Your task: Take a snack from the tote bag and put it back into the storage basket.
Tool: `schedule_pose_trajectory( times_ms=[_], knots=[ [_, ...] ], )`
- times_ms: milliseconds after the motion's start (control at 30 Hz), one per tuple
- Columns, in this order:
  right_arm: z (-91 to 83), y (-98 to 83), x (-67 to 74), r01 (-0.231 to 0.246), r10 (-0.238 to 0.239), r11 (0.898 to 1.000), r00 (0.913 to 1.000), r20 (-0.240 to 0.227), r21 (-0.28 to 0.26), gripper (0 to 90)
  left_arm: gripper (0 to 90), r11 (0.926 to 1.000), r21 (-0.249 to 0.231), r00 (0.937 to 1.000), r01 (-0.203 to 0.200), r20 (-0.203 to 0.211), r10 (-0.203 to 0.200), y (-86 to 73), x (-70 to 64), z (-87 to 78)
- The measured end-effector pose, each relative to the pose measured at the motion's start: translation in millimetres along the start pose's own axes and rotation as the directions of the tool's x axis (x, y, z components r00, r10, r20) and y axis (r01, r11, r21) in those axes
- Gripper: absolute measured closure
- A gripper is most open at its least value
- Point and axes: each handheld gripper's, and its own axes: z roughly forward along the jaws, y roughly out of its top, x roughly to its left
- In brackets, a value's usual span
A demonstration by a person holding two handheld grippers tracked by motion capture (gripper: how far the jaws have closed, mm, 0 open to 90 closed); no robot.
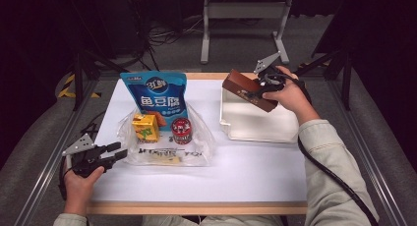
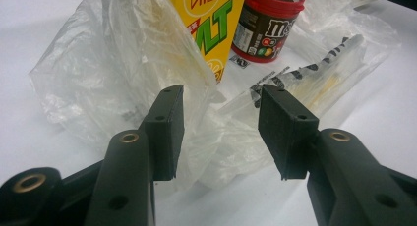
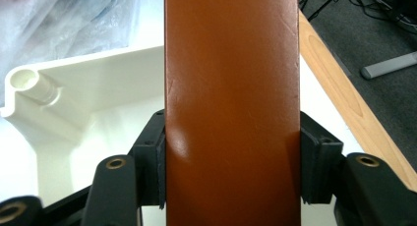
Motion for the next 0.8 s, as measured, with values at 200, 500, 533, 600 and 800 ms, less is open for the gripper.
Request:
schedule_pose_trajectory(
  times_ms=[200,500,533,600,800],
  knots=[
    [9.1,-6.2,-0.1,0.005,-0.004,1.0,0.9998,-0.017,0.012,42.3,53.2,1.0,-0.002,0.9999,0.005,-0.011,-0.005,-2.5,-0.8,-4.1],
    [22.0,-12.5,-1.0,0.031,-0.029,0.998,0.999,-0.035,0.049,42.4,53.3,0.9999,-0.001,0.9995,0.016,-0.027,-0.016,-5.8,-1.0,-8.6],
    [22.8,-13.0,-1.5,0.032,-0.031,0.998,0.9989,-0.036,0.054,42.4,53.3,0.9999,0.0,0.9996,0.011,-0.028,-0.011,-5.7,-1.1,-8.8],
    [25.0,-14.0,-2.1,0.037,-0.035,0.997,0.9986,-0.039,0.061,42.4,53.3,0.9999,0.003,0.9995,0.016,-0.027,-0.015,-6.0,-1.8,-9.1],
    [28.4,-16.9,-2.9,0.046,-0.043,0.996,0.9984,-0.037,0.08,42.4,53.3,0.9999,0.001,0.9995,0.013,-0.028,-0.013,-6.2,-1.4,-9.3]
  ],
)
